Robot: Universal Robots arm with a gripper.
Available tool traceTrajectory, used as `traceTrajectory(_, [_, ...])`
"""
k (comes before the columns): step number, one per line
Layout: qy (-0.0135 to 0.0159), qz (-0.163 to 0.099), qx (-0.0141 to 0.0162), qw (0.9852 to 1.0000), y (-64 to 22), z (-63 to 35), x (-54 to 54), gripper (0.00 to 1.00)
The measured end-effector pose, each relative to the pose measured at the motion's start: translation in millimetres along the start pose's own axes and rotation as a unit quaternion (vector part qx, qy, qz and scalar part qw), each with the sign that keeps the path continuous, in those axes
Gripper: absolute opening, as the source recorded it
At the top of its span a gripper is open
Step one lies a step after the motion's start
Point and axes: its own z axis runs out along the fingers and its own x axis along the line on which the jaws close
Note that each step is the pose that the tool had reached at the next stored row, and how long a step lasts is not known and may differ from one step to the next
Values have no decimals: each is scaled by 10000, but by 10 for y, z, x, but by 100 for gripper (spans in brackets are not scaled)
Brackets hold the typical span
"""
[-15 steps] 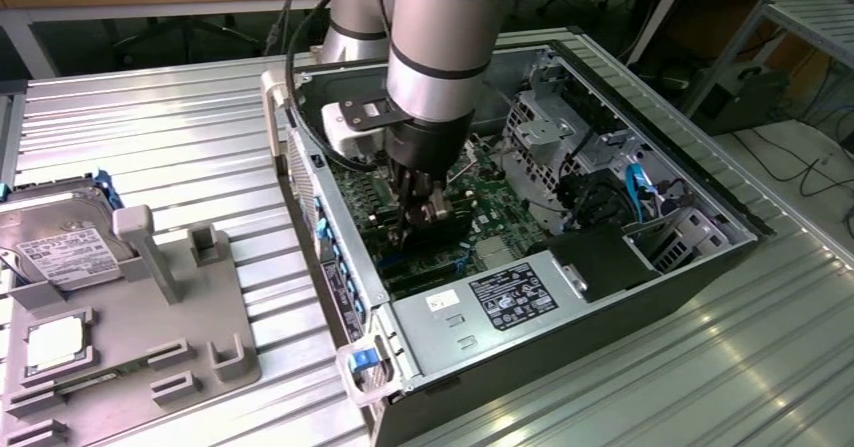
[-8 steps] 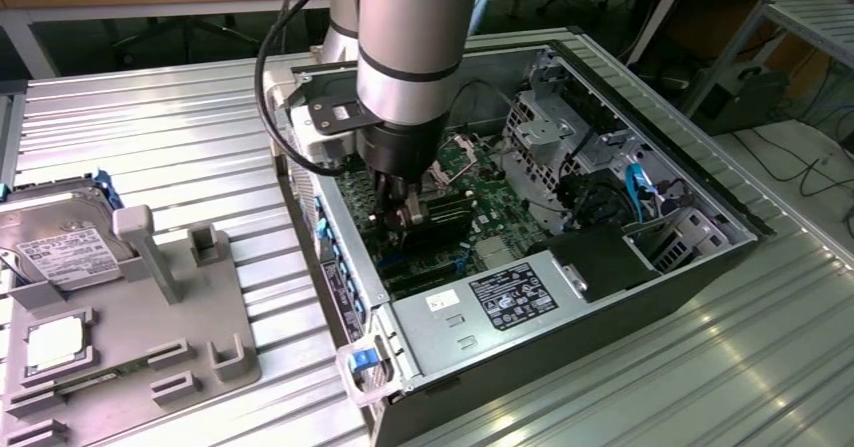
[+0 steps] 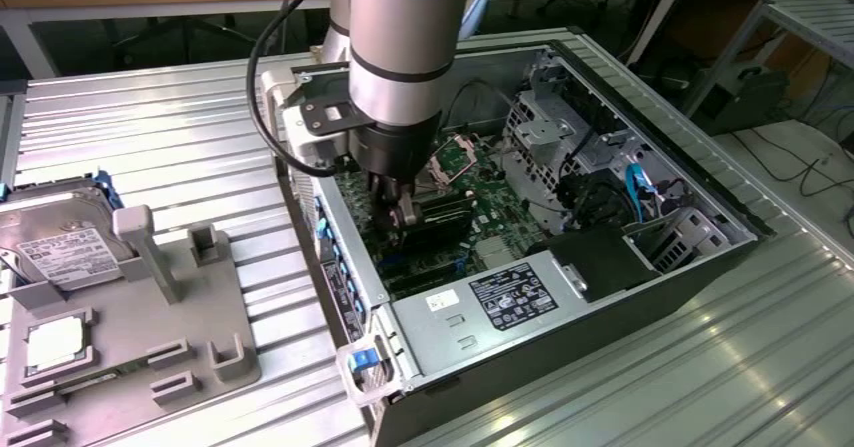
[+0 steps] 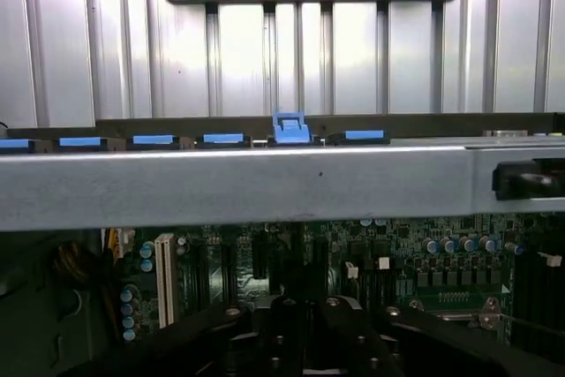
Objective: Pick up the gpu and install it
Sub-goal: 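Press down on the gpu until it lock into place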
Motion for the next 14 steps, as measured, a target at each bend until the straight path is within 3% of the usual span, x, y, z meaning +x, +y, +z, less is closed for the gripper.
traceTrajectory(14, [5, 0, -6, 10000, 22, 41, 2, 11])
